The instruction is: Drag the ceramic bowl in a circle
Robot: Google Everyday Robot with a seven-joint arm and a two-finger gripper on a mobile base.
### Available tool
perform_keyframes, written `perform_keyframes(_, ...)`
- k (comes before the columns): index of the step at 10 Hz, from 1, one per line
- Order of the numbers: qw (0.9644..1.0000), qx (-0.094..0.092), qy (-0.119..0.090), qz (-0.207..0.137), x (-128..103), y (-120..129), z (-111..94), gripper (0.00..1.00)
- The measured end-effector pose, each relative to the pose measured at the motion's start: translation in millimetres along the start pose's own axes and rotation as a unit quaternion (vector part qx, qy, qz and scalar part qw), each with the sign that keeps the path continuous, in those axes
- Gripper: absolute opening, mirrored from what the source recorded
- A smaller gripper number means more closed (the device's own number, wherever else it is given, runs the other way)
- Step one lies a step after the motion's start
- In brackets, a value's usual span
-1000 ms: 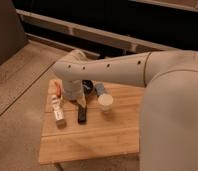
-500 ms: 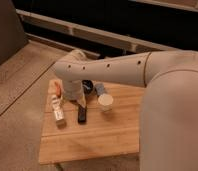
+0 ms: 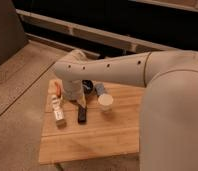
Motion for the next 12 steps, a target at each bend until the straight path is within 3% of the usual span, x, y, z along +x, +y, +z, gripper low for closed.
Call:
perform_keyframes(2,0.9997,-0.002,-0.025,-0.002,-9,1,-6,0.65)
perform_keyframes(3,0.9978,-0.014,-0.065,-0.008,-25,3,-17,0.65)
perform_keyframes(5,0.9912,-0.032,-0.124,-0.034,-46,7,-38,0.65)
perform_keyframes(6,0.9848,-0.049,-0.157,-0.055,-56,7,-48,0.65)
perform_keyframes(8,0.9804,-0.061,-0.175,-0.065,-60,3,-53,0.65)
perform_keyframes(12,0.9804,-0.064,-0.174,-0.066,-61,4,-52,0.65)
